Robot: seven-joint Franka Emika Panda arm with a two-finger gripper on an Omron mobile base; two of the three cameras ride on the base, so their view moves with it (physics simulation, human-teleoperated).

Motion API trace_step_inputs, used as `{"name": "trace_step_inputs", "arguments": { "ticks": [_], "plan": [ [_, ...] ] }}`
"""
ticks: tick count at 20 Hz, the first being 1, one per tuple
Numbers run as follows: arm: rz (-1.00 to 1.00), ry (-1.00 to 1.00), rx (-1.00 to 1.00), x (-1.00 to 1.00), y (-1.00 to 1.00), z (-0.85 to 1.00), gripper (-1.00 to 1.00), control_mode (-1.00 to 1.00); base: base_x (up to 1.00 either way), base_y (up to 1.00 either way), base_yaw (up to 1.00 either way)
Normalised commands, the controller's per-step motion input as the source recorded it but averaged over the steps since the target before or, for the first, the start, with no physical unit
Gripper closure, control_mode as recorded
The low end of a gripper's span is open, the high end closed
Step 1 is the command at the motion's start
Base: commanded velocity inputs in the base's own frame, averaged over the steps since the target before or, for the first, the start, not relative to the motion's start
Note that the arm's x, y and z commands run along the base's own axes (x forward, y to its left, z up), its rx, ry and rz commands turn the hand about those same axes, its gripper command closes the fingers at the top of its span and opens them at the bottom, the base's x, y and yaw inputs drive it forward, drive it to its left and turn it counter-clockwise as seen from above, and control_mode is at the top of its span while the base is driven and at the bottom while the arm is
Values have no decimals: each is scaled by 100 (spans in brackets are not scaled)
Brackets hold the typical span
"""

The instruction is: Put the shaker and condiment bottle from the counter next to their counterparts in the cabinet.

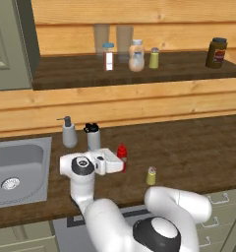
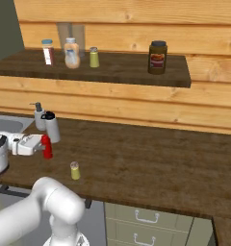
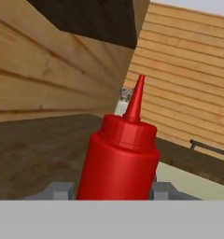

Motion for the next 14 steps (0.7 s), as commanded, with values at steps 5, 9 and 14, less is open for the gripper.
{"name": "trace_step_inputs", "arguments": {
  "ticks": [5,9,14],
  "plan": [
    [-6,-2,6,-1,-9,50,100,-100,0,0,0],
    [14,-25,19,-29,-24,49,100,-100,0,0,0],
    [20,-31,17,-34,-28,93,100,-100,0,0,0]
  ]
}}
